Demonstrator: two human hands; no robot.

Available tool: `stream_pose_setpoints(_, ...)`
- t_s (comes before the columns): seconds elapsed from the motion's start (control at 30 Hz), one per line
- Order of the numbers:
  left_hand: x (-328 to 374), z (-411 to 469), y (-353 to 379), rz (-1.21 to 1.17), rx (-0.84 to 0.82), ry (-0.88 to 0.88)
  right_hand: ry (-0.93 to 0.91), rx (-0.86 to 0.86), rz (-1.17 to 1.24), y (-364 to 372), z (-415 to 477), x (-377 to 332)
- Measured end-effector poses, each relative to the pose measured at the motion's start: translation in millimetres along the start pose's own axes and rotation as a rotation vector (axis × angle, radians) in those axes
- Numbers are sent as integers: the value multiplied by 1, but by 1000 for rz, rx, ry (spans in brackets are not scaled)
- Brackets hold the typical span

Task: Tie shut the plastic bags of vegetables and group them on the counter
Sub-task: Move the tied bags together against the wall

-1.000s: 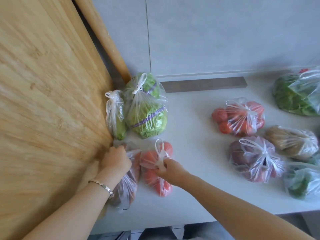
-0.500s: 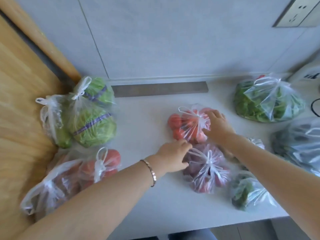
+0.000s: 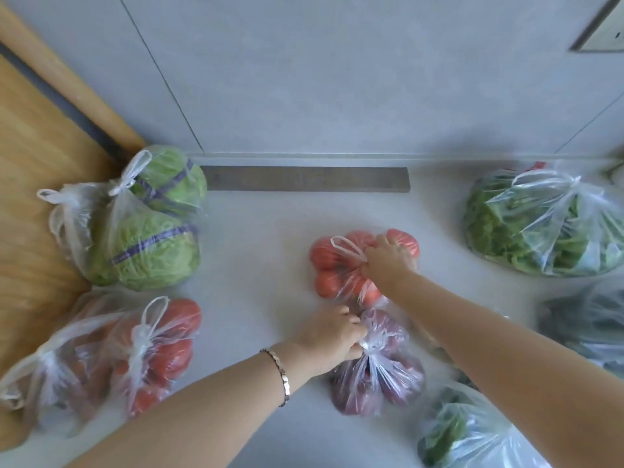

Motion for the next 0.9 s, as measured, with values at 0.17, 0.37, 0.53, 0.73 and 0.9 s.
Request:
stream_pose_setpoints(0.17, -22, -40, -13, -140, 18, -254, -24, -55, 89, -28, 10, -3)
stream_pose_setpoints(0.37, -74, -108, -30, -233, 71, -506, 57, -163, 257, -41, 16, -17)
stream_pose_setpoints(0.53, -111, -142, -56, -126, 83, -651, 73, -93, 426, -45, 23, -65)
stream_pose_setpoints(0.73, -133, -154, -69, -252, 56, -833, 191, 13, 827, -66, 61, -136)
stream_pose_setpoints(0.9, -132, -160, -73, -216, -50, -788, 172, 35, 820, -82, 100, -179)
Point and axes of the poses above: each hand's wrist, its own z-axis towards the middle knuckle, its own y-axis out of the palm, x = y × z, the point moved 1 cm from there along z, towards the middle knuckle, and after that the axes turned 2 degrees about -z, right-handed, at the moved point
